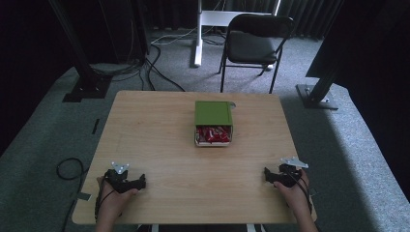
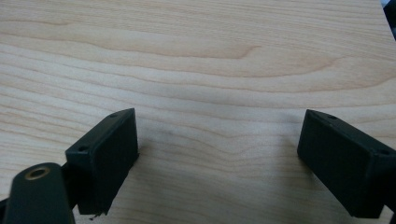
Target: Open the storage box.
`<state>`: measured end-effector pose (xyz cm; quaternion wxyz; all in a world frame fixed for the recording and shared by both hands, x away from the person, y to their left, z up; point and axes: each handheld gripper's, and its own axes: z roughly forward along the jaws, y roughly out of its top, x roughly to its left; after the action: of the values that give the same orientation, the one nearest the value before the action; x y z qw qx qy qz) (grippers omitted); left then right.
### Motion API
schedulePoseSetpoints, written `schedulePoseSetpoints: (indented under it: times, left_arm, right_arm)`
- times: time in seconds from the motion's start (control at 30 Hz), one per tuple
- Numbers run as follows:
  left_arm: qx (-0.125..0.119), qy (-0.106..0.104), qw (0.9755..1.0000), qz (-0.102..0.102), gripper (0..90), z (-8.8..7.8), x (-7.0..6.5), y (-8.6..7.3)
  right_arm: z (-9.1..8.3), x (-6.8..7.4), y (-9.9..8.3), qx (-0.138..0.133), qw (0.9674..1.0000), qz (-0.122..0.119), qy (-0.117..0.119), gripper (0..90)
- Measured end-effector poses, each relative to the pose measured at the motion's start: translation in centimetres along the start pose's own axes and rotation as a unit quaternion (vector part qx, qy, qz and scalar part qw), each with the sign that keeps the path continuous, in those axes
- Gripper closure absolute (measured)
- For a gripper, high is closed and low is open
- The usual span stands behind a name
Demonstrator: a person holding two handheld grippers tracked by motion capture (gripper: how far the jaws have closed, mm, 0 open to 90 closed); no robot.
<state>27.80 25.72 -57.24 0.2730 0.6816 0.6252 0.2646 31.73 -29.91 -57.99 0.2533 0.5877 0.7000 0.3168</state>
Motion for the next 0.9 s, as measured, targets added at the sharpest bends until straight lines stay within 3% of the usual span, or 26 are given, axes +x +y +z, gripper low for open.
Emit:
schedulePoseSetpoints:
  times: [0.43, 0.5, 0.6, 0.7, 0.87, 0.9]
  left_arm:
    - [0.000, -0.006, 1.0000, 0.007, 0.7, 0.0, -0.1, 0.0]
    - [0.001, -0.019, 0.9996, 0.022, 0.7, 0.1, -0.2, 0.1]
    - [0.000, -0.025, 0.9993, 0.029, 1.2, 0.1, -0.3, 0.2]
    - [-0.005, -0.020, 0.9986, 0.049, 6.8, 0.0, -0.8, 0.6]
    - [-0.011, -0.021, 0.9974, 0.069, 6.8, 0.0, -1.6, 1.2]
    - [-0.008, -0.022, 0.9960, 0.086, 6.7, 0.0, -2.1, 1.6]
  right_arm:
    - [0.0, 0.0, 0.0, 0.000, 1.0000, 0.001, 0.000, 11.6]
    - [0.0, 0.0, 0.0, 0.001, 1.0000, 0.001, 0.000, 11.6]
    - [0.0, 0.0, 0.0, 0.001, 1.0000, 0.000, 0.000, 11.6]
    - [0.0, 0.0, 0.0, 0.000, 1.0000, 0.000, 0.000, 11.6]
    - [0.0, 0.0, 0.0, 0.000, 1.0000, 0.001, 0.000, 11.6]
    - [0.0, 0.0, 0.0, 0.000, 1.0000, 0.001, 0.000, 11.6]
